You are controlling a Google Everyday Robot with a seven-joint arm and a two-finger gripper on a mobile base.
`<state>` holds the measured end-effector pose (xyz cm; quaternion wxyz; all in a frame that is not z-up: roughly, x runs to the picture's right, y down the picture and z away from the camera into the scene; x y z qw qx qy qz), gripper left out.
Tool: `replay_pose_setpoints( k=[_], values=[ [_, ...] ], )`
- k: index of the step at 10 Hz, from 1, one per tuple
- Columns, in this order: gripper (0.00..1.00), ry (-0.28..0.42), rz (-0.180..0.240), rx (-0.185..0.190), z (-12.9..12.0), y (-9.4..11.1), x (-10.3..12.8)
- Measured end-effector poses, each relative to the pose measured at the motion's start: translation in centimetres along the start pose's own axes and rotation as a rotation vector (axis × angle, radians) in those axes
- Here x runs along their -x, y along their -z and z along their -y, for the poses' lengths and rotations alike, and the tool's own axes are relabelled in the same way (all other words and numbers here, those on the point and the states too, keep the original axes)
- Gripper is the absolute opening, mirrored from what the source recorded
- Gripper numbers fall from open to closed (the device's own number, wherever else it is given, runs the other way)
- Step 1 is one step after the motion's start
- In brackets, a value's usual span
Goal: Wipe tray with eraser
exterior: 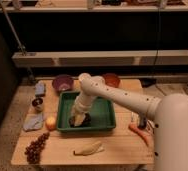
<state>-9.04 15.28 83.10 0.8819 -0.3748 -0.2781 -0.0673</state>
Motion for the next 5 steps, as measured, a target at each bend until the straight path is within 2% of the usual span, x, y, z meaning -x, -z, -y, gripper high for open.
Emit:
replay_pose_setpoints(
  k=[3,5],
  values=[
    [0.0,-0.035,-0.03,-0.038,3.3,2.0,-2.2],
    [0.0,-0.047,-0.049,-0.048,5.9,2.6,-3.0]
  ],
)
